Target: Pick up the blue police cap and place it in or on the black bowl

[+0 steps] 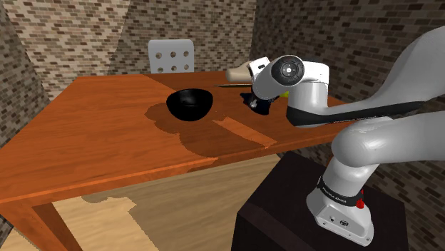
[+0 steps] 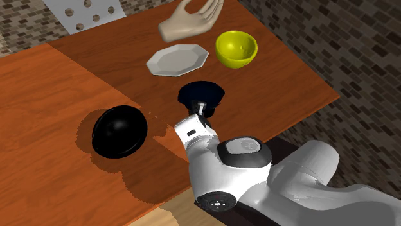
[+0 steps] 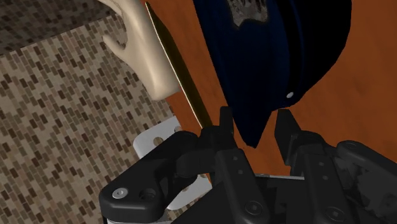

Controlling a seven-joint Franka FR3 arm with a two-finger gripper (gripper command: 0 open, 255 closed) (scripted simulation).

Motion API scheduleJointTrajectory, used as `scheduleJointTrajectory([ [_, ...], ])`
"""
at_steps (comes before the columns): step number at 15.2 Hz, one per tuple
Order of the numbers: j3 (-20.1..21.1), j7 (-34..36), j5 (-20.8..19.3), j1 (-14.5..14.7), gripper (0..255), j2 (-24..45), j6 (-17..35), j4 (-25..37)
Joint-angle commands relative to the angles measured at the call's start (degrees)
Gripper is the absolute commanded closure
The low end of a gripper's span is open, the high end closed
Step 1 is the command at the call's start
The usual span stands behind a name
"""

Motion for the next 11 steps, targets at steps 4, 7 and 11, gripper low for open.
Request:
scheduleJointTrajectory([
  [4, -2.7, -4.1, 1.3, 1.6, 255, -1.1, -3.0, 2.3],
  [7, -4.0, -6.2, 2.0, 2.3, 255, -1.5, -4.8, 3.8],
  [11, -5.5, -8.9, 2.8, 3.0, 255, -2.0, -7.0, 6.0],
])
